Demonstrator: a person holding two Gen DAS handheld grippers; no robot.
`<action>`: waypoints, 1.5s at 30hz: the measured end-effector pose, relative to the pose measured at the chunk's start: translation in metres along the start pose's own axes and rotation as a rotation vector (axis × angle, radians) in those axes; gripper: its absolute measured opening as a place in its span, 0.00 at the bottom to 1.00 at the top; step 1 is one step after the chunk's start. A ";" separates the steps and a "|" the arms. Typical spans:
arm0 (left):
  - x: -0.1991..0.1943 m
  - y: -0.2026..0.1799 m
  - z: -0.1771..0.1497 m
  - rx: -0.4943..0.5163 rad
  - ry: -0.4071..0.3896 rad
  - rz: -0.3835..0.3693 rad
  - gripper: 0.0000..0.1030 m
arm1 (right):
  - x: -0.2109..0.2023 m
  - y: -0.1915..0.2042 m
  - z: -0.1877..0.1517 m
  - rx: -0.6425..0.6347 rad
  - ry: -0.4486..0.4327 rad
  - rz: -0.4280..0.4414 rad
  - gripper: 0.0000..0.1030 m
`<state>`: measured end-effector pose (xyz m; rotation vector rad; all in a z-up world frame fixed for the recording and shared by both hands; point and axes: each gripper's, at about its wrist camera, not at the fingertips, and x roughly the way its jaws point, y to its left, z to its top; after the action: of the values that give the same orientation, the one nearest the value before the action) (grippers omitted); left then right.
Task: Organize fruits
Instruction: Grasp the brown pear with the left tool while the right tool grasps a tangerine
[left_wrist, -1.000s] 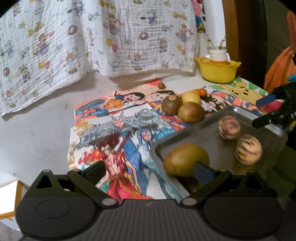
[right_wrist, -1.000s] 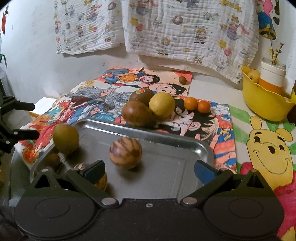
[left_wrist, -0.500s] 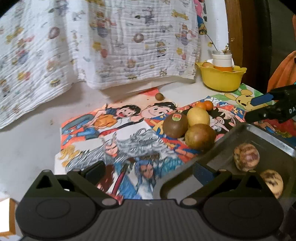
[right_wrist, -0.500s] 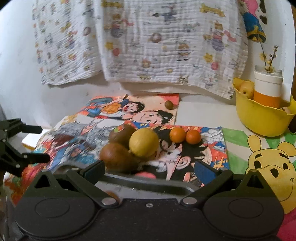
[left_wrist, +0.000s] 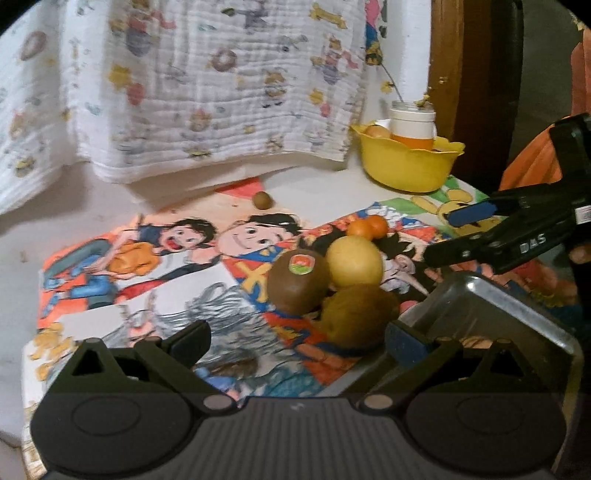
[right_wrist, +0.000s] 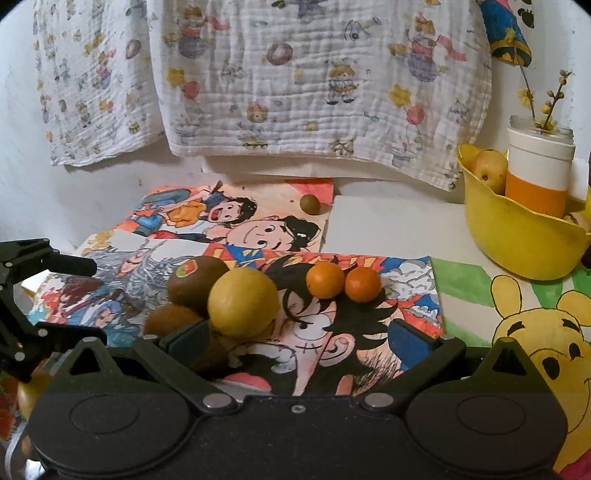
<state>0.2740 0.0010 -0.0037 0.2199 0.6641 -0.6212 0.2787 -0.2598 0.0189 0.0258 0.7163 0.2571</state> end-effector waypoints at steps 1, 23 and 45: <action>0.003 -0.001 0.002 0.000 0.002 -0.011 0.99 | 0.002 -0.002 0.001 -0.001 0.005 -0.002 0.99; 0.054 -0.030 0.033 -0.025 0.142 -0.128 0.96 | 0.069 -0.046 0.016 -0.282 0.076 -0.043 0.71; 0.063 -0.040 0.038 0.014 0.169 -0.079 0.70 | 0.089 -0.045 0.019 -0.347 0.053 0.039 0.35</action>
<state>0.3084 -0.0746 -0.0141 0.2620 0.8346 -0.6878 0.3657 -0.2811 -0.0296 -0.2981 0.7168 0.4176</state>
